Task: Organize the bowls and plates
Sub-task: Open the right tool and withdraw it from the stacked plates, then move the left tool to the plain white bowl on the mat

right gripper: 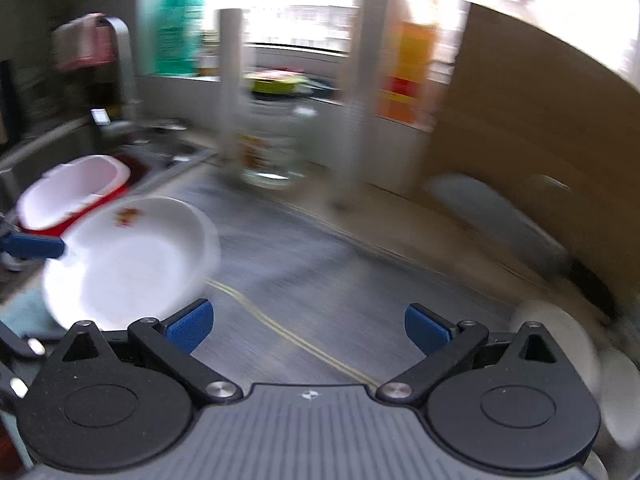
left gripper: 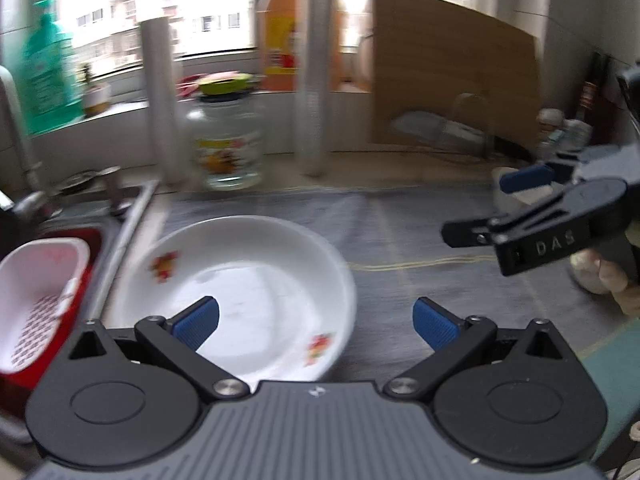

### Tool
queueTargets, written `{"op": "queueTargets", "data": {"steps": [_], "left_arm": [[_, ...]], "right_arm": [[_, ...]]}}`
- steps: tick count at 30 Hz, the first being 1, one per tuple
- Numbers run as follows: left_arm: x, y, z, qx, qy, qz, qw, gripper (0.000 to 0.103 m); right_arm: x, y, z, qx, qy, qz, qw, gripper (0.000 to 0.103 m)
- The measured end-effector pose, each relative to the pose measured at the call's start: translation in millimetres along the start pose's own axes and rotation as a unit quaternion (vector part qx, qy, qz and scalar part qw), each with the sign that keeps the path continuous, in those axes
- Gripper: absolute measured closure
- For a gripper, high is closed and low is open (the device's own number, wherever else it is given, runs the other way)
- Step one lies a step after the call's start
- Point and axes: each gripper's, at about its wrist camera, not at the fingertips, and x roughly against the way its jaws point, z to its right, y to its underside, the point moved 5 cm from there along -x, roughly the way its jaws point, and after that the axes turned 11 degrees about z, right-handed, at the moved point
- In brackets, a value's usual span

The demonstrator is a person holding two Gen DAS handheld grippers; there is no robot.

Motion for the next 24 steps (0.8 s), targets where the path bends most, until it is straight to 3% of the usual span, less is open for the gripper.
{"op": "queueTargets", "data": {"steps": [8,13,17,24], "left_arm": [[-20,-9,65,-0.036,0.094,0.000,0.9950,0.001],[-30,-16,109,-0.038,0.131,-0.004,0.9906,0.001],[-38,-18,149,-0.042,0.160,-0.013,0.9862,0.001],[-57,-16,213,-0.063,0.177,-0.036,0.9814,0.001]], "right_arm": [[62,49,76,-0.052,0.115,-0.002,0.992,0.000],[95,81,119,-0.079,0.144,-0.001,0.986,0.000],[114,109,146,-0.090,0.138,-0.002,0.986,0.000],[121,151,171,-0.078,0.091,-0.020,0.993,0.000]]}}
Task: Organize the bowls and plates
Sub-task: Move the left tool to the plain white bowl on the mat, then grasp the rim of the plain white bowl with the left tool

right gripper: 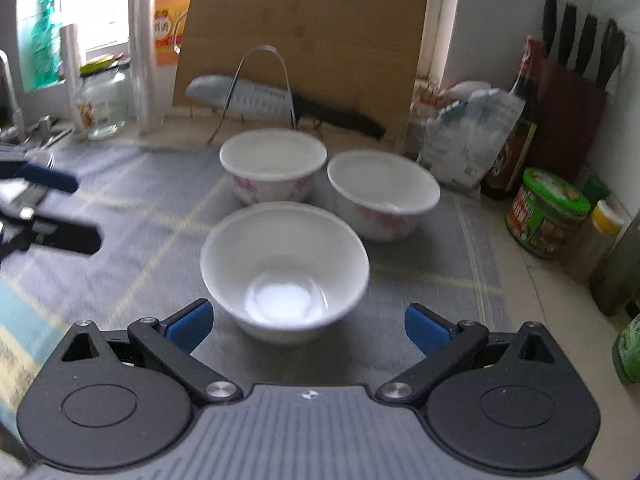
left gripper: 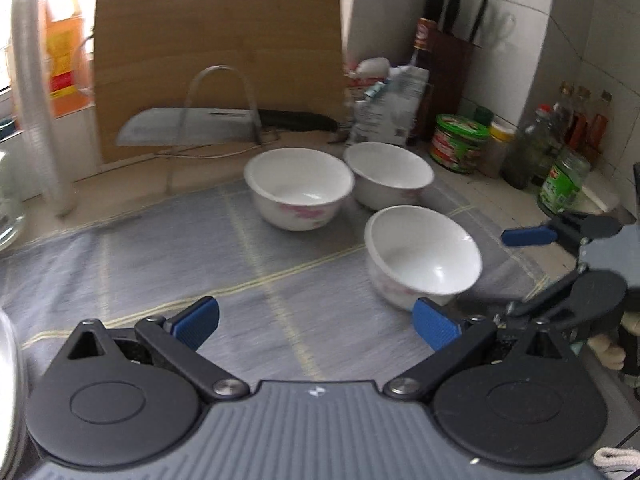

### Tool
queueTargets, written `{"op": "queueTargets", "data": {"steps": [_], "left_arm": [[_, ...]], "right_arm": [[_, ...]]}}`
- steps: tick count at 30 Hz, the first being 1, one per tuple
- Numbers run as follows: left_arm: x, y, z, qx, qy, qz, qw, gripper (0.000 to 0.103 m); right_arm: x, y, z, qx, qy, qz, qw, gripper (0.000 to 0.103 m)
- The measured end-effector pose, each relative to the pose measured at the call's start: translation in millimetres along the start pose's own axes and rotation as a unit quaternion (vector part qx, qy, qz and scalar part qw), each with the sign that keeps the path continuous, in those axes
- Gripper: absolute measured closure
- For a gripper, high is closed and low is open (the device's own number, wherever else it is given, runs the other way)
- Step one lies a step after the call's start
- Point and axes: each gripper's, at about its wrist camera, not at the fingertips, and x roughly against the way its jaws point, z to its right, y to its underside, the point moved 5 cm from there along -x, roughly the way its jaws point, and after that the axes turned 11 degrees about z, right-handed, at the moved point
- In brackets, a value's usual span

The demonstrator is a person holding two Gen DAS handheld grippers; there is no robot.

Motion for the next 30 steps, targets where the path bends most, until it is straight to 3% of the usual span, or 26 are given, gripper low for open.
{"op": "queueTargets", "data": {"steps": [7,14,30], "left_arm": [[-32,-9,31,0.004,0.019,-0.018,0.9996,0.001],[-58,-13,43,0.007,0.013,-0.033,0.9993,0.001],[-94,-25,54,-0.011,0.051,-0.060,0.9968,0.002]], "right_arm": [[-17,18,6,0.015,-0.050,-0.014,0.999,0.000],[-32,24,5,0.029,-0.081,-0.013,0.996,0.000],[-41,12,4,0.049,-0.117,0.023,0.992,0.000]]}}
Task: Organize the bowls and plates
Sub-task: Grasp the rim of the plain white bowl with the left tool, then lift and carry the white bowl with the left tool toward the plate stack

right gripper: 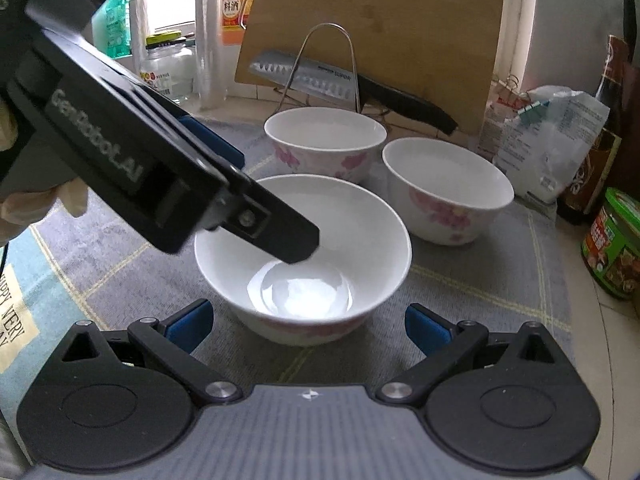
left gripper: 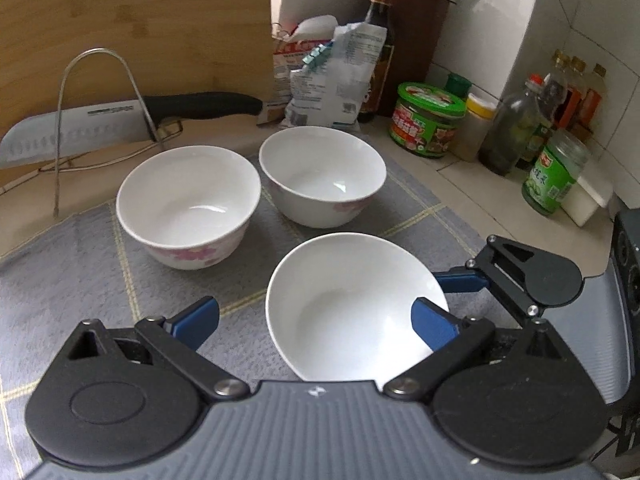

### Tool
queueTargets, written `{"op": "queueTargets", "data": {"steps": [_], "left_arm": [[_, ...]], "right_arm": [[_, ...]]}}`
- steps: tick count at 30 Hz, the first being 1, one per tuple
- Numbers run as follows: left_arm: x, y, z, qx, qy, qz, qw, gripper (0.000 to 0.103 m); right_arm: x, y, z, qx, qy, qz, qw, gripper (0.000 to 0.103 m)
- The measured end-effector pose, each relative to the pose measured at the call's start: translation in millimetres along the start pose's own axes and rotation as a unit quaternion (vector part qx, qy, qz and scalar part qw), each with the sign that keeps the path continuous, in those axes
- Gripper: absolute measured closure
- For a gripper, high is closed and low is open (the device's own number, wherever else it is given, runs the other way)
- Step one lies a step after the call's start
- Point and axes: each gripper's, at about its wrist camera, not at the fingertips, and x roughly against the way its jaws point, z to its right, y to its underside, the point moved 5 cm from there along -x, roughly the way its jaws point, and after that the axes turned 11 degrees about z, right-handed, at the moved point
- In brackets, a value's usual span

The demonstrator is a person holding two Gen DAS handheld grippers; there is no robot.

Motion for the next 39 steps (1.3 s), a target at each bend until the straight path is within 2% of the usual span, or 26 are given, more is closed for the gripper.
{"op": "queueTargets", "data": {"steps": [3,6,8,17,27,29,31,39], "left_arm": [[-5,-2,0,-0.001,0.007,-0.006,1.0000,0.002],[-7,-4,1,-0.005,0.014,-0.012,0.9998,0.002],[-8,-4,1,-0.008,0.016,-0.014,0.9997,0.002],[-11,-7,4,-0.014,0.035,-0.024,0.9990,0.003],[-19,-11,6,0.006,0.077,-0.050,0.9958,0.003],[-21,-12,7,0.008,0.084,-0.054,0.9950,0.007],[-23,-12,8,0.004,0.079,-0.055,0.9953,0.010],[-23,-12,8,0.004,0.082,-0.056,0.9950,0.010]], "right_arm": [[-1,-3,-1,0.002,-0.009,0.006,1.000,0.002],[-3,-5,-2,0.011,-0.009,0.009,1.000,0.010],[-3,-6,-2,0.011,-0.009,0.009,1.000,0.011],[-4,-6,-1,0.008,-0.008,0.009,1.000,0.011],[-4,-6,0,0.008,-0.008,0.009,1.000,0.011],[-4,-5,0,0.008,-0.008,0.009,1.000,0.011],[-4,-5,0,0.007,-0.009,0.009,1.000,0.011],[-3,-6,1,0.004,-0.010,0.007,1.000,0.011]]}}
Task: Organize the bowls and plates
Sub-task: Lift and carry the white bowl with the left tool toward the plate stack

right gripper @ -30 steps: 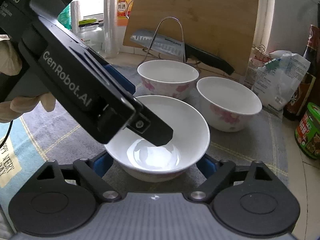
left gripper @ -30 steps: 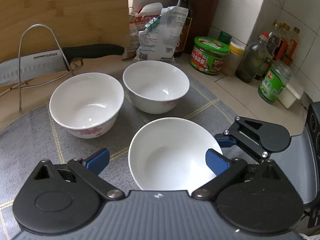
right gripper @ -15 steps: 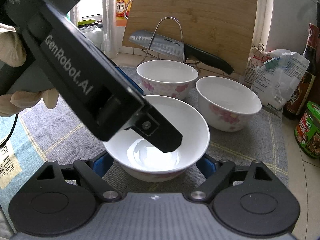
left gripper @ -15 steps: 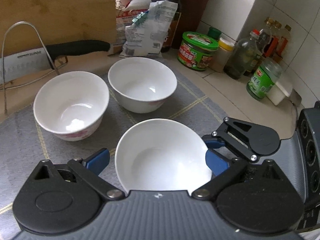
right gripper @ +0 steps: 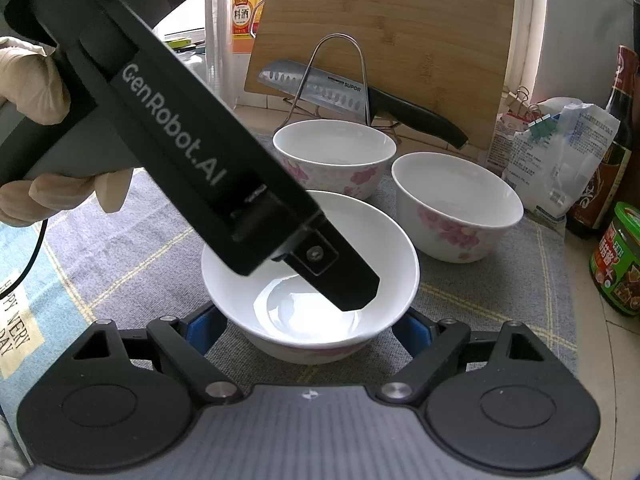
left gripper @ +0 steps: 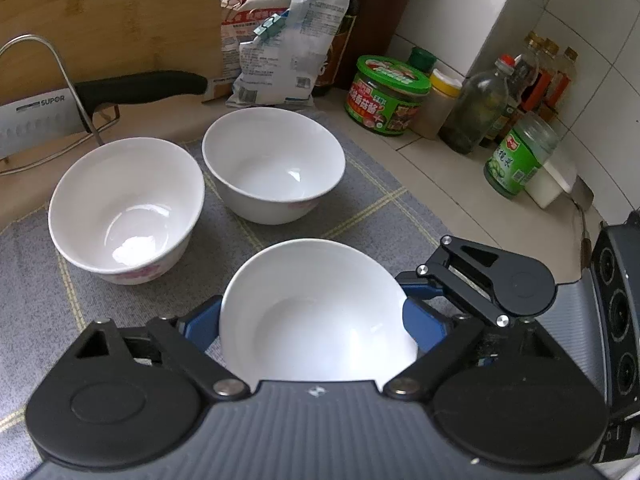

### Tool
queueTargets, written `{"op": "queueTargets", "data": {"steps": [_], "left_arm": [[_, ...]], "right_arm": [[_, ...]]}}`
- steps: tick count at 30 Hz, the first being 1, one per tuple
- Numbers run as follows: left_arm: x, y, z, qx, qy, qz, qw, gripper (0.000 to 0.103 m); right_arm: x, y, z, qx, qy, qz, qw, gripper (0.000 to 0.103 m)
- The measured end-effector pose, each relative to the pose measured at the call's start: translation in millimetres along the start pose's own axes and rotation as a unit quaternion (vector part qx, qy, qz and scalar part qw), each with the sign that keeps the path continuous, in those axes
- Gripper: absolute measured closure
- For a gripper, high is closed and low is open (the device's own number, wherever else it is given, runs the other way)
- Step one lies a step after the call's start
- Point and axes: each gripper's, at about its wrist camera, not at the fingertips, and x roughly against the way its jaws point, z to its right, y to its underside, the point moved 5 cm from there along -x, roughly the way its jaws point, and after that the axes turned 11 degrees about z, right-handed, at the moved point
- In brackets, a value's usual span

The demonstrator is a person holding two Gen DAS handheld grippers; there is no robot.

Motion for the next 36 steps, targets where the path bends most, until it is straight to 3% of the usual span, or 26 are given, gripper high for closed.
{"op": "queueTargets", "data": {"steps": [6,20,36], "left_arm": [[3,-1,-3,0.011,0.005,0.007,0.9999,0.015],[24,3,-5,0.026,-0.002,0.020,0.9995,0.015],[90,35,-40,0.074,-0.051,0.047,0.9948,0.015]], "right_arm": [[0,-1,2,-0.009,0.000,-0.004,1.000,0.011],[5,-17,-13,0.018,-0.009,-0.020,1.000,0.011],[-8,-37,-73,0.051,-0.086,-0.019,0.995,0.011]]}}
